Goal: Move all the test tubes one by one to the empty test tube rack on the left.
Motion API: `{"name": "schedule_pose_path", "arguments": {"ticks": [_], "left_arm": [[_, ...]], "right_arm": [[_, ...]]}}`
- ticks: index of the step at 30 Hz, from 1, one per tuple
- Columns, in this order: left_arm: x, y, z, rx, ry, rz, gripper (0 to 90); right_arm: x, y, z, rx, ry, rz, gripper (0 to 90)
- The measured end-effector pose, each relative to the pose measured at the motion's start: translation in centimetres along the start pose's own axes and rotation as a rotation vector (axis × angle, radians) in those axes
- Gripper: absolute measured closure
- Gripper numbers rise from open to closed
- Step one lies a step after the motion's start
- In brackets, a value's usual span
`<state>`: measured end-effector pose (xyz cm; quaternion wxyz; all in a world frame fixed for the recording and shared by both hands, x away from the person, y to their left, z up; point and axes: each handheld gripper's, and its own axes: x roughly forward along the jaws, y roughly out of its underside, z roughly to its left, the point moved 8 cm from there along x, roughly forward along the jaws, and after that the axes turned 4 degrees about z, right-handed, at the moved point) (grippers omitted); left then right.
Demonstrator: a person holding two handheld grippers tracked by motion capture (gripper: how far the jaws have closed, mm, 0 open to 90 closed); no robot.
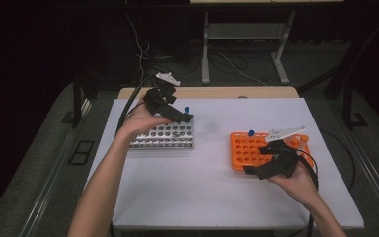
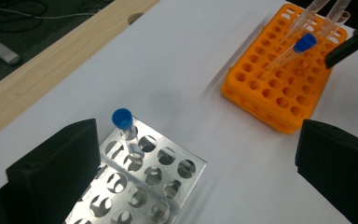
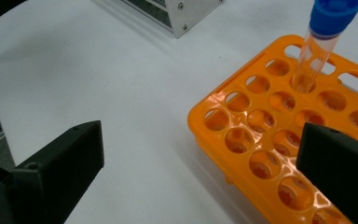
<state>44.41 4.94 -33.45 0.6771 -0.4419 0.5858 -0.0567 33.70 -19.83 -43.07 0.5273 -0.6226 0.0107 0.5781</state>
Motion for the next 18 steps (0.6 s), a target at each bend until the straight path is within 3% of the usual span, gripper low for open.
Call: {"name": "schedule_pose_path", "arguments": {"ticks": [7, 11, 13, 15, 16, 18], "left_arm": [[-0.8, 1.0, -1.1, 0.013, -0.003, -0.022, 0.0], [-1.0, 1.2, -1.4, 0.012, -0.003, -0.037, 0.0], [-1.1, 1.3, -1.5, 0.012, 0.000, -0.044, 0.0], [-1.1, 1.5, -1.6, 0.020, -0.001, -0.040, 0.0], [-1.1, 1.5, -1.7, 0.023, 0.000, -0.039, 0.0], [-1.1, 1.6, -1.8, 0.027, 0.000, -0.038, 0.0]], "right_arm": [[0.9, -0.5, -0.9, 0.014, 0.019, 0.018, 0.3], [1.4, -0.7, -1.5, 0.018, 0.064, 0.026, 0.4], [1.6, -0.9, -1.9, 0.020, 0.091, 0.026, 8.3], [1.8, -1.1, -2.4, 0.029, 0.114, 0.016, 9.9], [2.0, -1.2, -2.8, 0.033, 0.139, 0.014, 19.2], [2.1, -1.3, -3.0, 0.040, 0.148, 0.012, 19.3]]}}
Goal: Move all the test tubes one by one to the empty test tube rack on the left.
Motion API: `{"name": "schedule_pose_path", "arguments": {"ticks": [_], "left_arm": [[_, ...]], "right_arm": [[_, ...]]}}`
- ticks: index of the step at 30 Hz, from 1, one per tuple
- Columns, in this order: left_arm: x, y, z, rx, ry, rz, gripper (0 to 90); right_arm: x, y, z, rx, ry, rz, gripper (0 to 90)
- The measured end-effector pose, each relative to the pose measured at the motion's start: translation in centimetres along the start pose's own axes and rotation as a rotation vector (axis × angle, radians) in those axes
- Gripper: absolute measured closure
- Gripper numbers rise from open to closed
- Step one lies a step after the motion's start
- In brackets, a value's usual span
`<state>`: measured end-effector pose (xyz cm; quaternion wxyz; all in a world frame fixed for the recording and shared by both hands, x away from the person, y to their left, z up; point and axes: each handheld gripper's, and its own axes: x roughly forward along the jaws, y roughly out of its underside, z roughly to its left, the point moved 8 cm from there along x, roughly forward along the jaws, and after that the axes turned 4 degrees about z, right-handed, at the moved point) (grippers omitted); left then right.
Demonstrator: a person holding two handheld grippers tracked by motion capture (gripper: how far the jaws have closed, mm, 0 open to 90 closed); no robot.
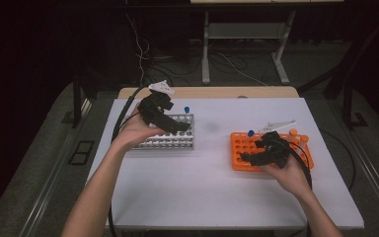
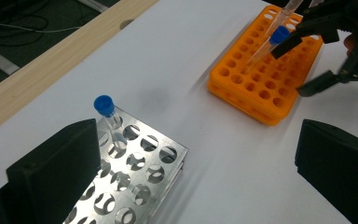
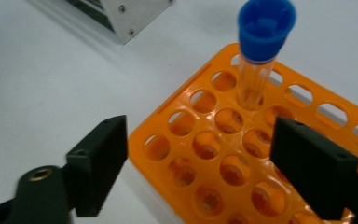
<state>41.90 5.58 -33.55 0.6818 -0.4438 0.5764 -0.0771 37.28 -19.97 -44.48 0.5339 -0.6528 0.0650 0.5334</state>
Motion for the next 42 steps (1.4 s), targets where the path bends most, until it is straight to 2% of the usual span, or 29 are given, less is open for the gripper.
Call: {"name": "schedule_pose_path", "arguments": {"ticks": [5, 8, 11, 18, 31, 37, 42], "left_arm": [[-0.2, 0.0, -0.1, 0.003, -0.002, -0.006, 0.0], [-0.3, 0.1, -0.2, 0.007, -0.001, -0.006, 0.0], [-0.4, 0.2, -0.2, 0.009, -0.003, -0.005, 0.0], [-0.5, 0.5, -0.1, 0.008, -0.007, -0.005, 0.0], [-0.5, 0.5, 0.0, 0.006, -0.009, -0.003, 0.0], [-0.5, 0.5, 0.0, 0.005, -0.006, 0.003, 0.0], [-0.2, 0.4, -0.2, 0.010, 0.000, 0.003, 0.0]], "right_arm": [[0.6, -0.4, -0.6, 0.001, 0.063, -0.001, 38.8], [1.0, -0.7, -0.9, 0.005, 0.109, -0.003, 47.4], [1.3, -1.0, -1.3, 0.006, 0.143, -0.005, 54.2], [1.9, -1.4, -1.9, -0.006, 0.189, -0.016, 68.5], [2.8, -2.6, -2.2, -0.035, 0.205, -0.039, 75.2], [3.2, -3.2, -2.2, -0.048, 0.196, -0.031, 75.5], [3.2, -3.3, -2.4, -0.031, 0.168, -0.033, 75.7]]}}
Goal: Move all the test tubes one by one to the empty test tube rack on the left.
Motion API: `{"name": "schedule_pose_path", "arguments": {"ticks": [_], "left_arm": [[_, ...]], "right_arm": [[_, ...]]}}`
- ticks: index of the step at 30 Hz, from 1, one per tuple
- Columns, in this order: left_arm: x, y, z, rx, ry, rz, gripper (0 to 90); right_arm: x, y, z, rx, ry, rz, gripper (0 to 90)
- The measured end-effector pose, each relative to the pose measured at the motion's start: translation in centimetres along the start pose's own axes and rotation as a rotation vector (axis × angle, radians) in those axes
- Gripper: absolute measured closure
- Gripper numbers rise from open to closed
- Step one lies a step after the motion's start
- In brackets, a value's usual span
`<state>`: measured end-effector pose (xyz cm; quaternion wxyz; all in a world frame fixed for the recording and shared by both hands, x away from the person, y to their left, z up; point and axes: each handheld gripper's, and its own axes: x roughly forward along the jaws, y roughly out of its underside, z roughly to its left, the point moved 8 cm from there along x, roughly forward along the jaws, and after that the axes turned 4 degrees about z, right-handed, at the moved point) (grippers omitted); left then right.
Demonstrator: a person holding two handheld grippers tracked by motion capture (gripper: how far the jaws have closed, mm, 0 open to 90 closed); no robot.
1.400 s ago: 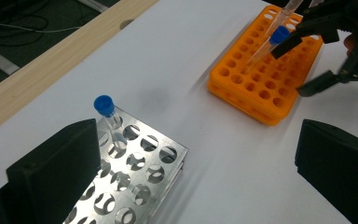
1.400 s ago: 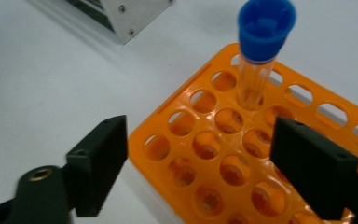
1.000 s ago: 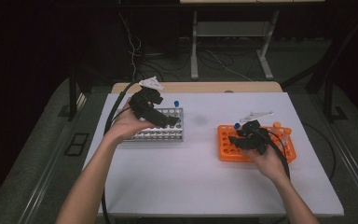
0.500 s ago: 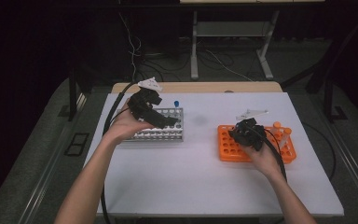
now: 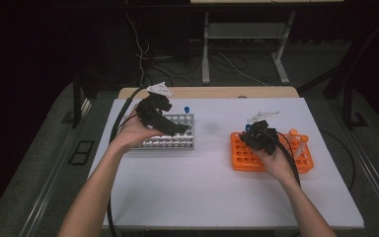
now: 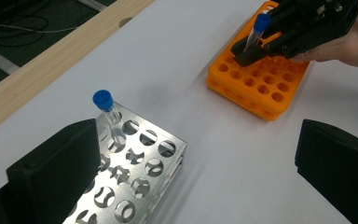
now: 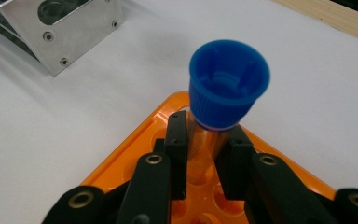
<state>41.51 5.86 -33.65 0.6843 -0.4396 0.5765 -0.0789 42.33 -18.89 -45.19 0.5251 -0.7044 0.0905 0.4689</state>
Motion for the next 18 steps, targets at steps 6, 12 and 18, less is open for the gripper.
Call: {"name": "schedule_pose_path", "arguments": {"ticks": [6, 12, 18], "left_arm": [[0.2, -0.3, -0.3, 0.013, 0.008, 0.007, 0.0], [-0.1, -1.1, -0.7, 0.027, 0.010, 0.003, 0.0], [-0.3, -1.9, -1.4, 0.059, 0.017, 0.009, 0.0]], "right_arm": [[-1.1, -0.7, 0.1, -0.005, -0.018, -0.011, 75.7], [-3.0, -1.7, 0.4, -0.011, -0.060, -0.037, 75.7], [-4.4, -2.6, 1.6, -0.047, -0.088, -0.042, 75.7]]}}
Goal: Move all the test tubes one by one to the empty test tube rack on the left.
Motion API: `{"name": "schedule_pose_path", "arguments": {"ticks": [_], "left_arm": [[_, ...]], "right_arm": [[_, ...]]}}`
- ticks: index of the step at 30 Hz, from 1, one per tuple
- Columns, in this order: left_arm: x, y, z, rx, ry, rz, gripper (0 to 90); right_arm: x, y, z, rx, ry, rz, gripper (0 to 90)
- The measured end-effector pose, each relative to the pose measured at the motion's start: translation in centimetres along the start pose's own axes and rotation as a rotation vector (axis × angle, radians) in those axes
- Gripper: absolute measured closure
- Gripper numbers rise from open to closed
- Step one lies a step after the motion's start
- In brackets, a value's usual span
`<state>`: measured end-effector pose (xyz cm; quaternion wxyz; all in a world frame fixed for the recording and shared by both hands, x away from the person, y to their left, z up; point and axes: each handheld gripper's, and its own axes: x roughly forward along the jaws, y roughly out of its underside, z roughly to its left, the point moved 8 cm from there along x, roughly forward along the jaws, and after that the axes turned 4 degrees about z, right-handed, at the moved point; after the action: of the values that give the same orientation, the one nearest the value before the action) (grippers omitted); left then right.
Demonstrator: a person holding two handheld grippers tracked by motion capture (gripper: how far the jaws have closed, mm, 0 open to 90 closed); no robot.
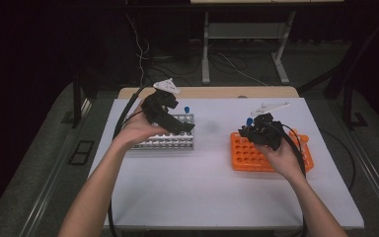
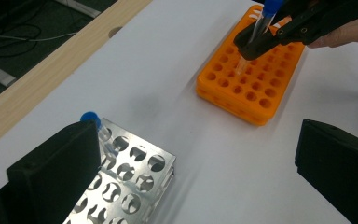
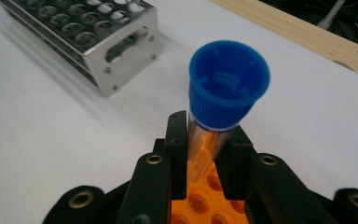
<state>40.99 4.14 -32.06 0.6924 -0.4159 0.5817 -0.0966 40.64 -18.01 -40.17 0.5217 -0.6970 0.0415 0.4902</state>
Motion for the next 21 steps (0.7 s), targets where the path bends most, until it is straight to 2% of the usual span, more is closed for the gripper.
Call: {"name": "schedule_pose_path", "arguments": {"ticks": [11, 21], "left_arm": [[0.0, -1.3, -1.7, 0.063, 0.031, 0.012, 0.0], [0.0, -2.2, -3.4, 0.127, 0.074, 0.024, 0.8]], "right_arm": [[-1.4, -1.7, 3.0, -0.057, -0.102, 0.004, 75.7], [-1.9, -2.3, 6.1, -0.154, -0.197, 0.033, 75.7]]}}
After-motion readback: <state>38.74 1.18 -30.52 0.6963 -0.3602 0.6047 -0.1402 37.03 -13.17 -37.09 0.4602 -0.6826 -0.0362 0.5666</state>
